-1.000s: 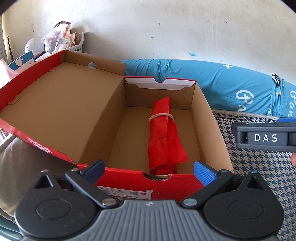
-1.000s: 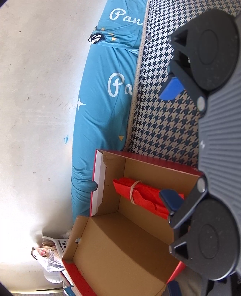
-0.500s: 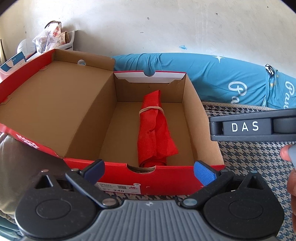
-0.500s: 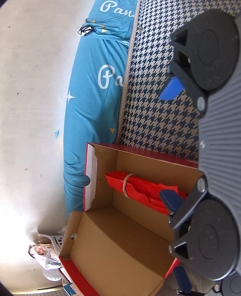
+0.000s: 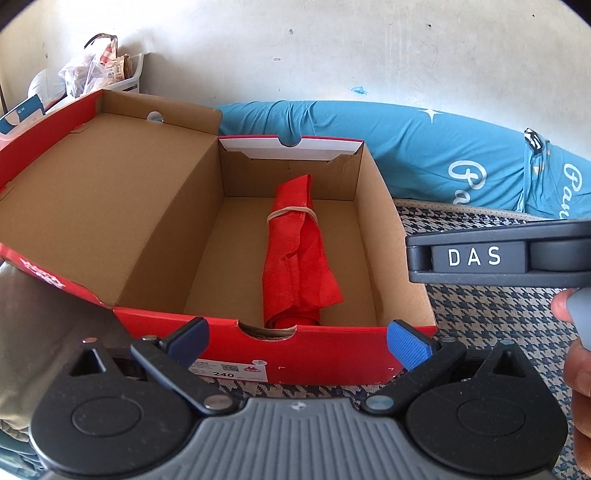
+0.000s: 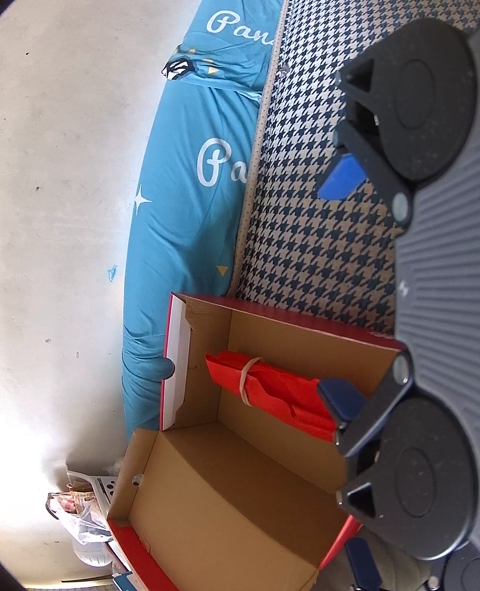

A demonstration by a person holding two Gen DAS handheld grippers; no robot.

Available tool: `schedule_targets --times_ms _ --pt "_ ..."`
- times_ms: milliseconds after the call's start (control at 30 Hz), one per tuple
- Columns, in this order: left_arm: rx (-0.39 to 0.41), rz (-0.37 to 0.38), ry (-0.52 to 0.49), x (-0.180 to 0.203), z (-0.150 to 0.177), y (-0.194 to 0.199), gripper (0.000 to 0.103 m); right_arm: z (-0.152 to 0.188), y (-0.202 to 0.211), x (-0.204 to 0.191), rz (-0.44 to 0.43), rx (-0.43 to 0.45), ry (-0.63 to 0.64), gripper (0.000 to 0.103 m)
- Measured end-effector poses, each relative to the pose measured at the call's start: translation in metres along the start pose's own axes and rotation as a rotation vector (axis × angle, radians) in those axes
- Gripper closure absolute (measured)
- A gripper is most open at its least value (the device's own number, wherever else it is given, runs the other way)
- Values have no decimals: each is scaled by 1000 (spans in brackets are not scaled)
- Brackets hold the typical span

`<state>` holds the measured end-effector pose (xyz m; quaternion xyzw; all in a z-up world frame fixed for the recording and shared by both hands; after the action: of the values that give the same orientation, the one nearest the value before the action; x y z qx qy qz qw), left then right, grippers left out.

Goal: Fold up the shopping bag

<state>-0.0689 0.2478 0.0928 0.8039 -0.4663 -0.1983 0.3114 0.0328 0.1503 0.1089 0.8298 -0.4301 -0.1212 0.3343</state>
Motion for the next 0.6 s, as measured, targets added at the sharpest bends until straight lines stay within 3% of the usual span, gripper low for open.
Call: schedule_targets --times_ms 600 --pt "1 -3 -5 3 0 1 0 1 -1 0 15 -8 13 0"
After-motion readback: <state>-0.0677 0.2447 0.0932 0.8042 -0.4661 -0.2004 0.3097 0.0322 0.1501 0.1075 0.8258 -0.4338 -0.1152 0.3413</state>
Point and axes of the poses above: each gripper's, at about its wrist camera, not at the fingertips, and y roughly against the way its jaws point, x to its right, z to its underside, the point moved 7 cm from there along -y, roughly the way its jaws point
